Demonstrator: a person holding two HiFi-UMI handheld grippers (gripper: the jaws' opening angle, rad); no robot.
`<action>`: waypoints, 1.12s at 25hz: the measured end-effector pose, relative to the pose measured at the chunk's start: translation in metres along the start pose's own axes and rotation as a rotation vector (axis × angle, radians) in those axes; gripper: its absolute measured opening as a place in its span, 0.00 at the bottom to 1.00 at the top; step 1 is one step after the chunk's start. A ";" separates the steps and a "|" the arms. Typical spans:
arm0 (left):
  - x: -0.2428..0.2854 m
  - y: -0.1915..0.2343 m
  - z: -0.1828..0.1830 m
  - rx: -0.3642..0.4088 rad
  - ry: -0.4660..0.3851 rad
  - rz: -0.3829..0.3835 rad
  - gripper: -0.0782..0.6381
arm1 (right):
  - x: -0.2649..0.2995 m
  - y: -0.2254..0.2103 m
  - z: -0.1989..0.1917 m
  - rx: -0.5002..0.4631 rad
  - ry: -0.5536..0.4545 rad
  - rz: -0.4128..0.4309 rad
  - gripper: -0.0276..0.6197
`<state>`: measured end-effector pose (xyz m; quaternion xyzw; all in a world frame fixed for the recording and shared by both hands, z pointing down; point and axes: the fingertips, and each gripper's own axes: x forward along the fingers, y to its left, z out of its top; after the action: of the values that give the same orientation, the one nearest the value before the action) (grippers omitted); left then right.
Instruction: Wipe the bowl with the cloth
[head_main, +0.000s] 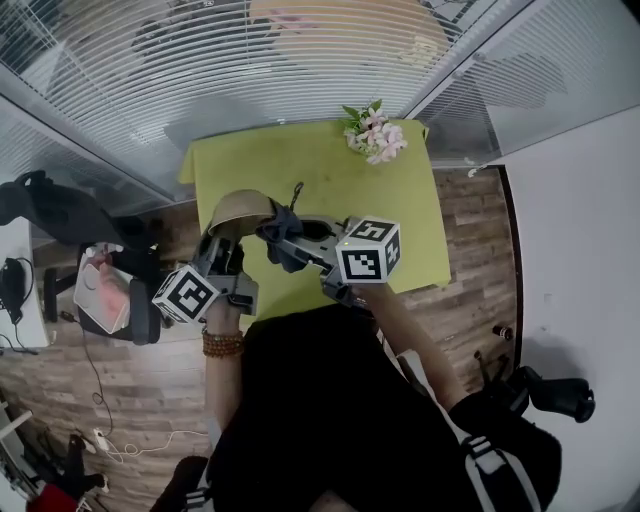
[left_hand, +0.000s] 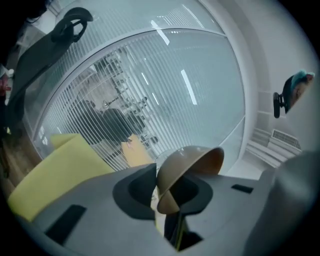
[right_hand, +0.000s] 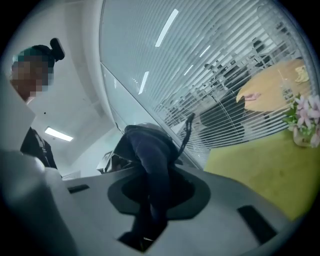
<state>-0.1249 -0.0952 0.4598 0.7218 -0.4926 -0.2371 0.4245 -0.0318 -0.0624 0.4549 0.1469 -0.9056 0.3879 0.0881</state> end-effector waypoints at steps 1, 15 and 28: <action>-0.005 0.008 0.009 -0.025 -0.036 0.030 0.20 | -0.003 0.001 -0.001 -0.005 0.007 0.009 0.15; 0.010 0.003 0.009 0.631 0.016 0.252 0.15 | -0.047 -0.018 0.081 -0.577 -0.443 -0.533 0.16; 0.006 0.019 -0.006 0.710 0.079 0.313 0.15 | -0.040 -0.030 0.061 -0.613 -0.369 -0.675 0.15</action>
<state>-0.1274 -0.1010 0.4798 0.7483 -0.6317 0.0437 0.1977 0.0135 -0.1185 0.4224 0.4660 -0.8803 0.0209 0.0860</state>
